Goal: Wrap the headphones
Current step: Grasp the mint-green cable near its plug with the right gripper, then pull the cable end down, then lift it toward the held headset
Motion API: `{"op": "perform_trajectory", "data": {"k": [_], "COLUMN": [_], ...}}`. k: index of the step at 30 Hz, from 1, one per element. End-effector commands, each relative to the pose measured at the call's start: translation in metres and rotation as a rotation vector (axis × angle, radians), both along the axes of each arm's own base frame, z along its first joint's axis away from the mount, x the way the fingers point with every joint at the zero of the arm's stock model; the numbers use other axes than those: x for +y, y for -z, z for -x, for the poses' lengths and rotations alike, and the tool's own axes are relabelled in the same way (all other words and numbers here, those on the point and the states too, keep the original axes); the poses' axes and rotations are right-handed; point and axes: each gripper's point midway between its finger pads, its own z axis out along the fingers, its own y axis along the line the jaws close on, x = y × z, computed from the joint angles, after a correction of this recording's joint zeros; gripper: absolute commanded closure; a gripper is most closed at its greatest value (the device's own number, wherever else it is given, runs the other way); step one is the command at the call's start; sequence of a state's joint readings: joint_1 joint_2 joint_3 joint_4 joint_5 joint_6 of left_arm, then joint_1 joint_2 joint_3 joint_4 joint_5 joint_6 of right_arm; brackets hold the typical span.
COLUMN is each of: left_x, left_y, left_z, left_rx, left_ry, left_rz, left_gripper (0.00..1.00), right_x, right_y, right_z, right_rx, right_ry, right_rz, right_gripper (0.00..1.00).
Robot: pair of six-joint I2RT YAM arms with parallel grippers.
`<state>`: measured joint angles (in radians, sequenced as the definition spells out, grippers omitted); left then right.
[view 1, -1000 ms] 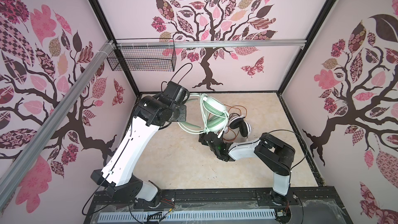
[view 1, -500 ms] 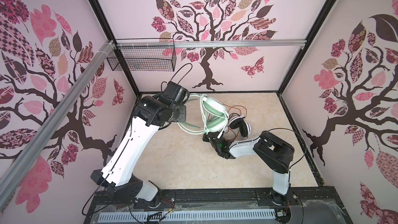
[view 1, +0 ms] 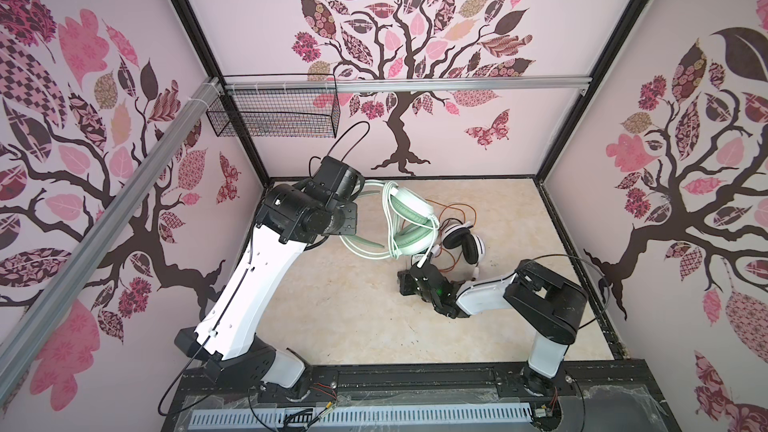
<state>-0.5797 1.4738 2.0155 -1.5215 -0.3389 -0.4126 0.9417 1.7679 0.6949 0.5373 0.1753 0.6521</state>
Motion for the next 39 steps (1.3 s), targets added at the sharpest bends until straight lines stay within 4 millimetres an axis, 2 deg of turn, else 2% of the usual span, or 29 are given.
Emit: {"op": "perform_trajectory", "data": {"k": [1,9,14,20,26,28,32,36,39], "left_x": [-0.004,-0.013,-0.024,-0.005,0.012,0.018,0.027,0.032,0.033], "left_y": [-0.031,-0.025,-0.017,-0.003,0.005,0.01,0.029,0.039,0.049], "left_z": [-0.02,-0.034,-0.039,-0.051,-0.06,-0.064,-0.071,-0.073,-0.072], "left_rx": [-0.124,-0.084,-0.054,-0.074,-0.096,-0.105,-0.089,-0.08,-0.07], "left_ry": [-0.04,-0.042,-0.028,-0.102,-0.158,-0.182,-0.223,-0.249,-0.256], "left_rz": [0.103,0.232,0.289,0.181,0.077,0.039,-0.031,-0.066,-0.072], "left_gripper": [1.0,1.0,1.0,1.0,1.0,1.0,1.0,1.0,1.0], "right_x": [-0.004,0.015,0.028,0.031,0.013,0.012,0.01,-0.005,-0.005], "right_y": [0.013,0.019,0.017,-0.009,-0.035,-0.045,-0.066,-0.077,-0.099], "right_z": [0.041,0.095,0.116,0.136,0.151,0.167,0.187,0.192,0.199], "right_rx": [0.079,0.106,0.077,-0.003,-0.053,-0.076,-0.097,-0.079,-0.111], "right_ry": [-0.125,-0.301,-0.357,-0.382,-0.389,-0.431,-0.485,-0.492,-0.522], "right_rz": [0.088,0.233,0.311,0.363,0.431,0.441,0.469,0.57,0.562], "right_gripper": [1.0,1.0,1.0,1.0,1.0,1.0,1.0,1.0,1.0]}}
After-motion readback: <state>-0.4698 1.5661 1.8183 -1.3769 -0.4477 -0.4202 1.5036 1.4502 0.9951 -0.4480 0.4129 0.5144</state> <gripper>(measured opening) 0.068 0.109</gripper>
